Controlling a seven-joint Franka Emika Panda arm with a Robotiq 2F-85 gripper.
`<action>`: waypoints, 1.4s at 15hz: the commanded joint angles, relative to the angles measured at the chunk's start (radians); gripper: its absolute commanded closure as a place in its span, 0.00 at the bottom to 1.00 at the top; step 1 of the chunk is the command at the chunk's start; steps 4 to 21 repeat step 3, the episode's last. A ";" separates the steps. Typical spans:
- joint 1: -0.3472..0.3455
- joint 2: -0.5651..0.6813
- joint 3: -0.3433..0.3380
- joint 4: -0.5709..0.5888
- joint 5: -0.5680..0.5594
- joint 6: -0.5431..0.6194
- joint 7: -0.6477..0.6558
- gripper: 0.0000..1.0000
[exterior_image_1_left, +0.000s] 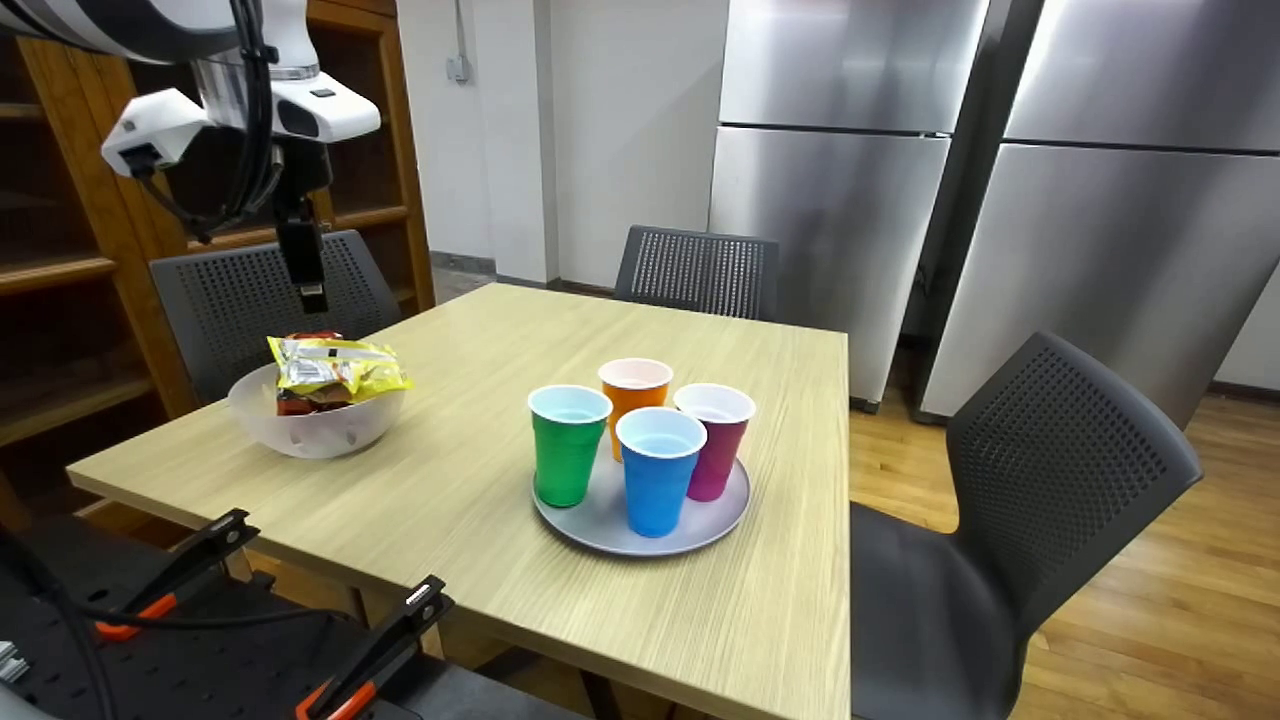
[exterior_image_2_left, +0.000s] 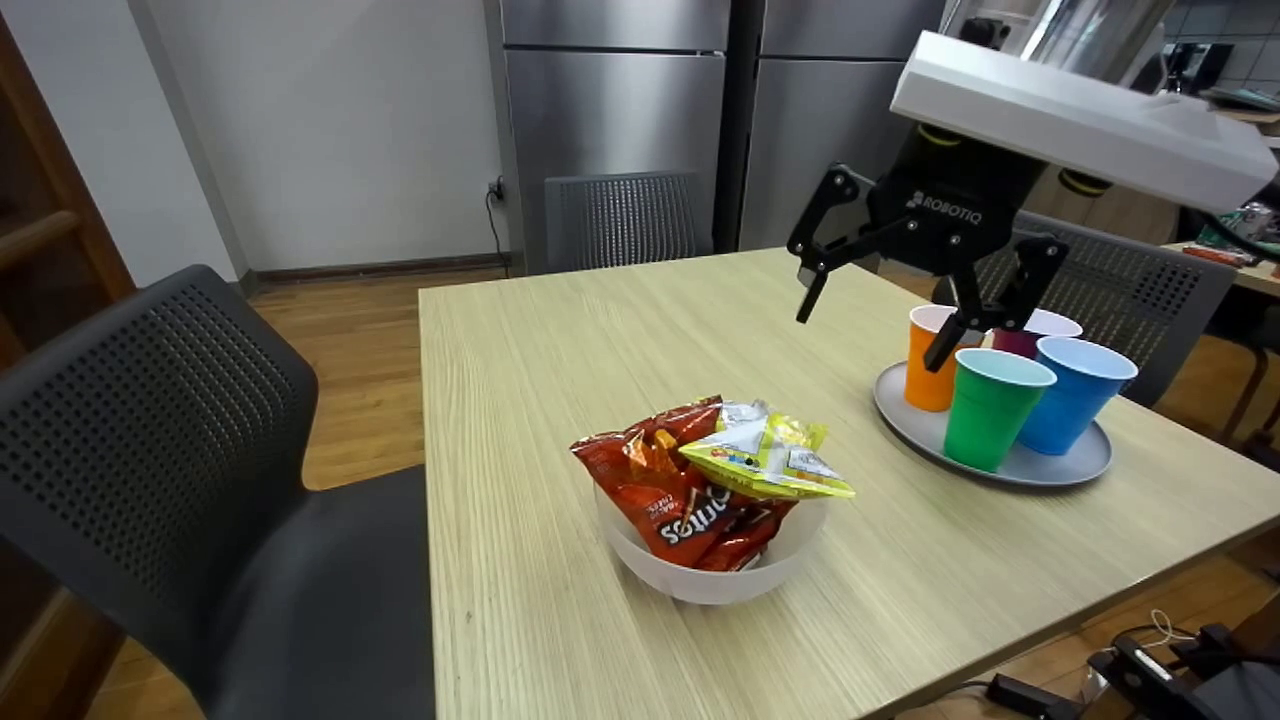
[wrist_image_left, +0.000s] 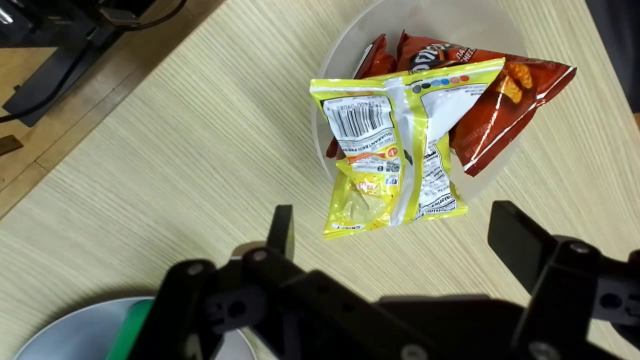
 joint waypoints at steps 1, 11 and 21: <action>-0.027 -0.002 0.028 0.001 0.013 -0.004 -0.009 0.00; -0.027 -0.002 0.028 0.001 0.013 -0.004 -0.009 0.00; -0.027 -0.002 0.028 0.001 0.013 -0.004 -0.009 0.00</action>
